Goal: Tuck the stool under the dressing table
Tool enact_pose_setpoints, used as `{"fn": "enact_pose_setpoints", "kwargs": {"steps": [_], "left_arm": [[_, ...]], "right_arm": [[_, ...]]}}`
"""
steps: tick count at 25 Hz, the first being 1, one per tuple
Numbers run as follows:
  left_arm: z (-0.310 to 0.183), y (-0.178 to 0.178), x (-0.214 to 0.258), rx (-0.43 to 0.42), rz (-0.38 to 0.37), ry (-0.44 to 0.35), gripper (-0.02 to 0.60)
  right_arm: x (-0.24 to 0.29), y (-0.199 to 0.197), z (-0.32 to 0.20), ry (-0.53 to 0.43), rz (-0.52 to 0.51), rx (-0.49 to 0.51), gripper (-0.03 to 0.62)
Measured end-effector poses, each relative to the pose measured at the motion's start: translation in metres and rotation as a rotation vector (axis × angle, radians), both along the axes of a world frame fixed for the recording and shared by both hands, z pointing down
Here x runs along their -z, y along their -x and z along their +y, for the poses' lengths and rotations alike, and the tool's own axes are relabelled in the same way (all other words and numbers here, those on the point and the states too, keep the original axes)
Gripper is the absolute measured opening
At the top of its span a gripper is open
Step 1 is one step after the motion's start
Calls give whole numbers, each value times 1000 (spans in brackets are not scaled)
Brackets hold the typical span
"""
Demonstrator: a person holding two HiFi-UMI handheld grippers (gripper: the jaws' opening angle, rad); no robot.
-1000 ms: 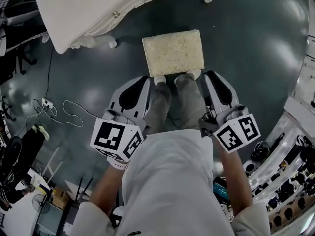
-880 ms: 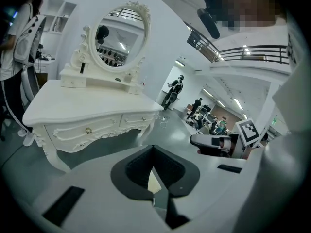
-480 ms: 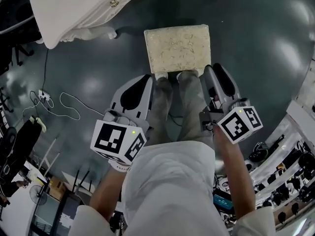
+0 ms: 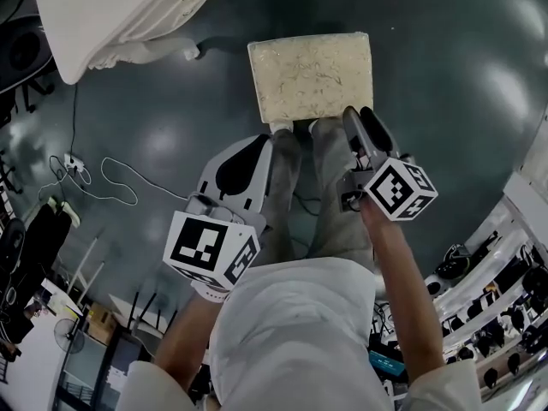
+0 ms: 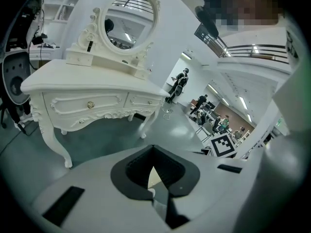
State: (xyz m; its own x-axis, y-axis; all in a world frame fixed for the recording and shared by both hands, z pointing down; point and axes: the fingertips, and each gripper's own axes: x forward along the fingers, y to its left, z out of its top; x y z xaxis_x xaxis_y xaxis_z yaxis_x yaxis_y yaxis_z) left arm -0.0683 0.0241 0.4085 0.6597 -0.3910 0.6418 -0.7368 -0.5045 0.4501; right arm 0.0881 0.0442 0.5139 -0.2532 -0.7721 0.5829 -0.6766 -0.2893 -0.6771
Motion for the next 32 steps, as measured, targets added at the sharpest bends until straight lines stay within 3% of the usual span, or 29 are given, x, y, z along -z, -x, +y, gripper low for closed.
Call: {"fn": "enact_pose_setpoints", "kwargs": {"steps": [12, 17, 25, 32], "left_arm": [[19, -2, -53, 17, -27, 72, 8], [19, -1, -79, 20, -47, 87, 8], [16, -4, -109, 4, -66, 105, 8], [24, -12, -130, -7, -76, 143, 8]], "right_arm": [[-105, 10, 34, 154, -121, -124, 224], [-140, 10, 39, 182, -170, -180, 289], [-179, 25, 50, 197, -218, -209, 333], [-224, 19, 66, 260, -246, -313, 386]]}}
